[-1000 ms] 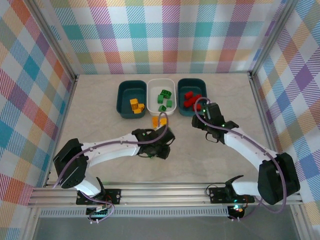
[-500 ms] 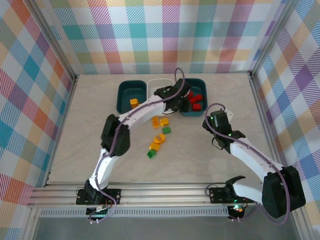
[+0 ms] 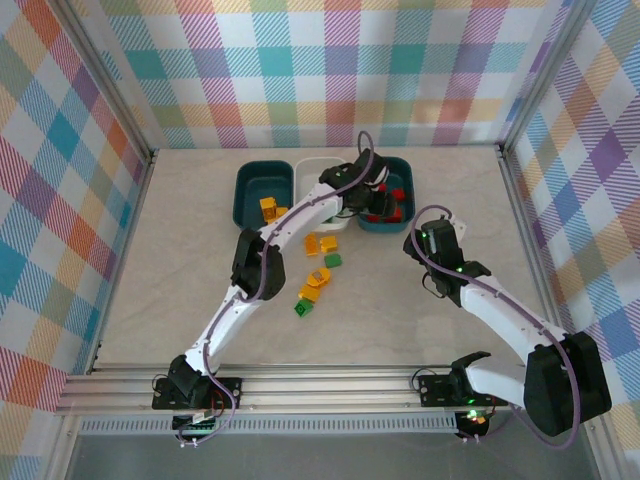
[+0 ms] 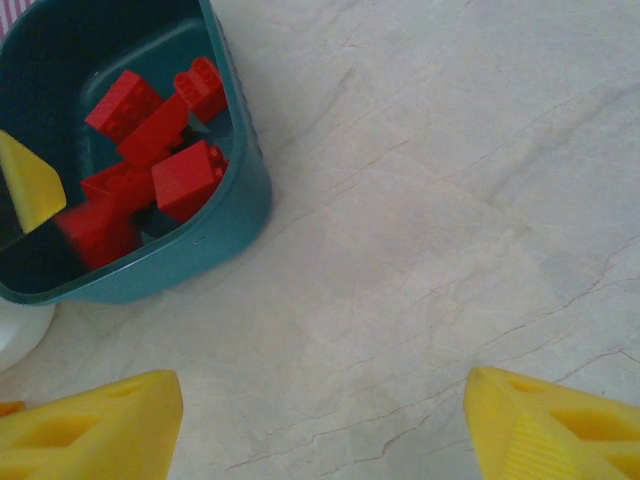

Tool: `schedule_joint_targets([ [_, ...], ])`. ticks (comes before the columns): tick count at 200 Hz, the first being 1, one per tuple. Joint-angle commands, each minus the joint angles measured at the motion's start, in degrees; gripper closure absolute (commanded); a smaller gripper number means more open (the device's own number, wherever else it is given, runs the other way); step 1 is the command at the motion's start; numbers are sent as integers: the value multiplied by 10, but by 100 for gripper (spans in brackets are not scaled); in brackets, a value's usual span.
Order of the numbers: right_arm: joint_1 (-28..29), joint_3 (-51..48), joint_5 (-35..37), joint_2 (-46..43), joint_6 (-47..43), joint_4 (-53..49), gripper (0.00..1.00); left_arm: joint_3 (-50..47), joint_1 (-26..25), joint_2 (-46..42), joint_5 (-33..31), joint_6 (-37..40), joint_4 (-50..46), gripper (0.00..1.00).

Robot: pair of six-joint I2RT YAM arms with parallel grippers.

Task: Sort the legos into containers by color

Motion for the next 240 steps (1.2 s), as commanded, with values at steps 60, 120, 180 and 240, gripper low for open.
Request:
schedule_joint_targets([
  [60, -2, -10, -32, -1, -16, 40, 25, -393, -10, -324, -35, 38, 175, 15],
  [120, -1, -11, -80, 35, -12, 65, 25, -887, -41, -586, -114, 7, 247, 16],
  [180, -1, -10, -97, 51, -15, 76, 25, -1052, -106, -681, -166, 7, 314, 14],
  [240, -1, -12, -94, 46, -22, 76, 25, -1046, -121, -622, -167, 25, 334, 23],
])
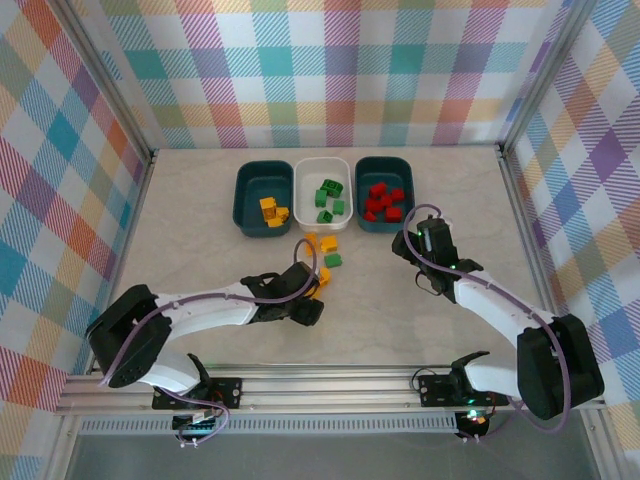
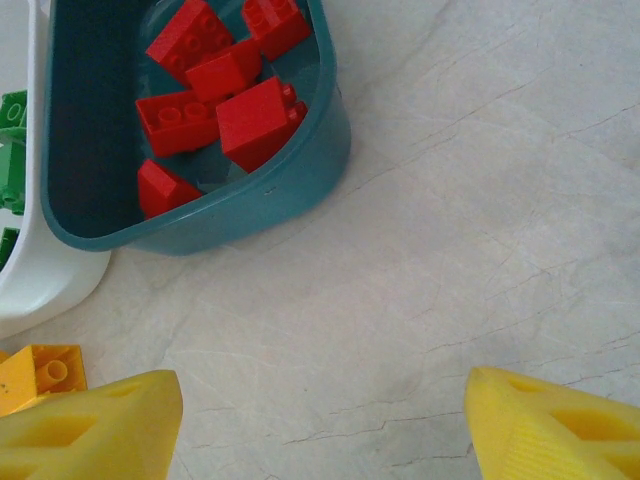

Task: Sort the legos into containers by color

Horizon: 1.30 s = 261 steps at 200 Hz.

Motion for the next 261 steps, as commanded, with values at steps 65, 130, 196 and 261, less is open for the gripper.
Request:
schedule_joint_targets([
  [65, -2, -6, -13, 3, -8, 18, 26, 1, -18, 28, -23, 17, 16, 40],
  [130, -1, -5, -14, 3, -9, 19, 26, 0, -19, 31, -29, 10, 17, 52],
  [196, -1, -6, -13, 0, -11, 18, 26, 10, -25, 49, -39, 1, -9, 46],
  [261, -1, -6, -13, -1, -9, 17, 26, 28, -47, 56, -49, -15, -16, 76],
])
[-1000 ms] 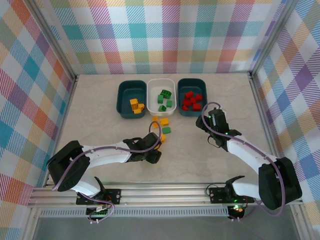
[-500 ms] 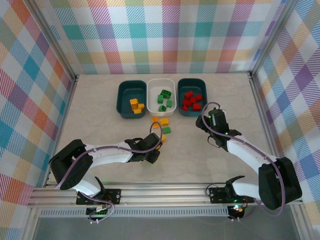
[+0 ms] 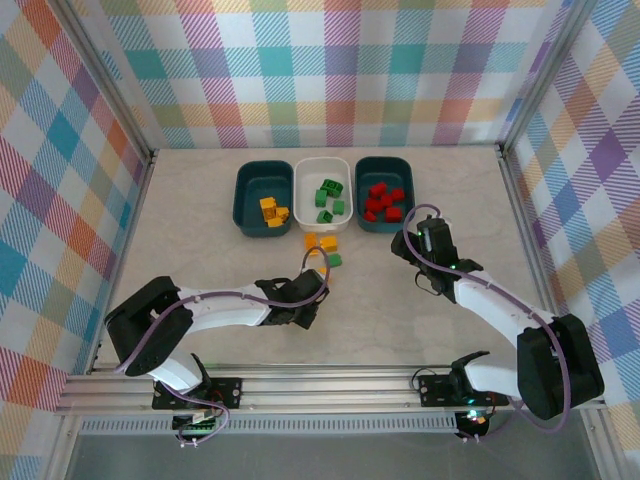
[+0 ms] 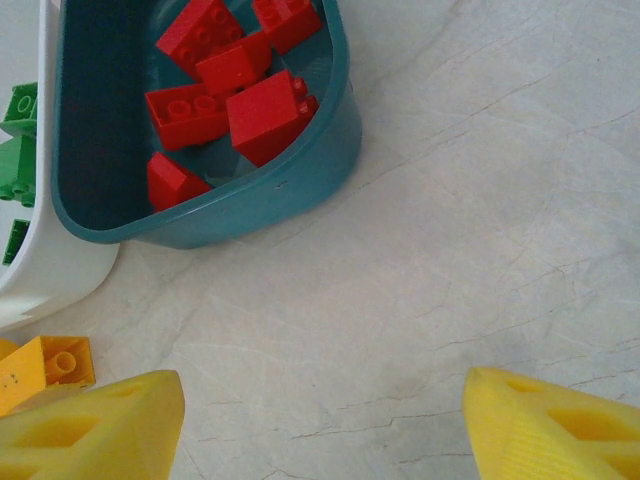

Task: Sort the legos into containers by color

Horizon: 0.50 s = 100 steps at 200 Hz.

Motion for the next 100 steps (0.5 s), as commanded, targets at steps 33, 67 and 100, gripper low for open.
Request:
schedule_joint_targets([
  [33, -1, -7, -7, -2, -5, 17, 26, 41, -24, -62, -28, -9, -60, 78],
  [67, -1, -6, -16, 9, -1, 21, 27, 61, 24, -125, -66, -28, -12, 86],
  [100, -1, -6, -15, 6, -1, 19, 27, 143, 118, -69, -8, -29, -7, 92],
])
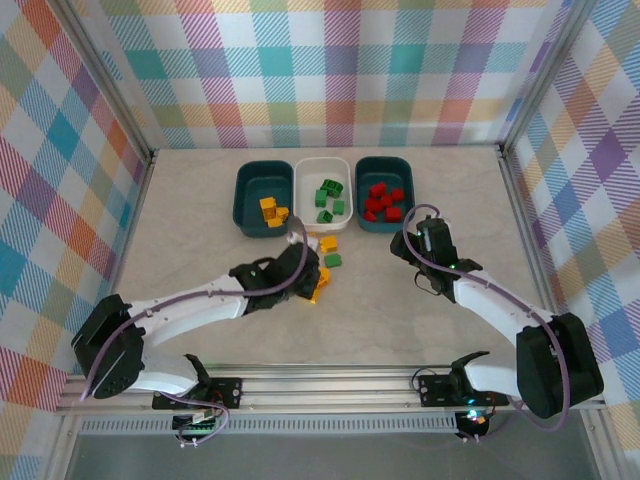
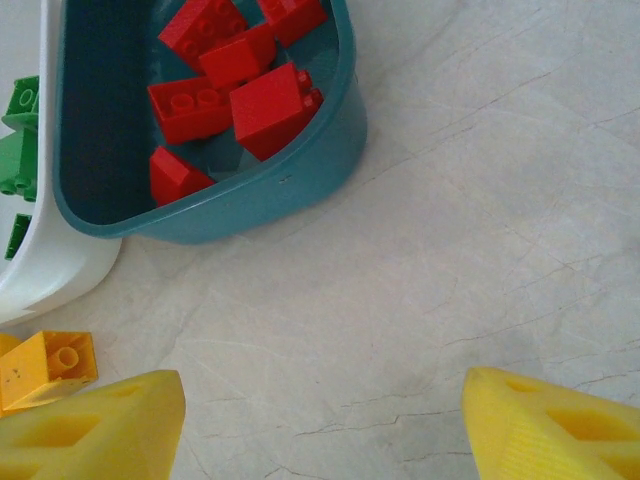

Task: Sort the legos into containers by color

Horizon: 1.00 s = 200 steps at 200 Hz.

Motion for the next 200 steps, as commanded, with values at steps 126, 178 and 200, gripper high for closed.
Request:
schedule_joint_targets([
  [126, -1, -7, -30, -8, 3, 18, 27, 614, 173, 503, 93, 5, -129, 86],
  [178, 4, -7, -42, -8, -1, 23, 26, 719, 183, 538, 94, 22, -179, 29],
  [200, 20, -5, -35, -4, -12, 26, 26, 700, 183, 492, 89, 25, -177, 7],
])
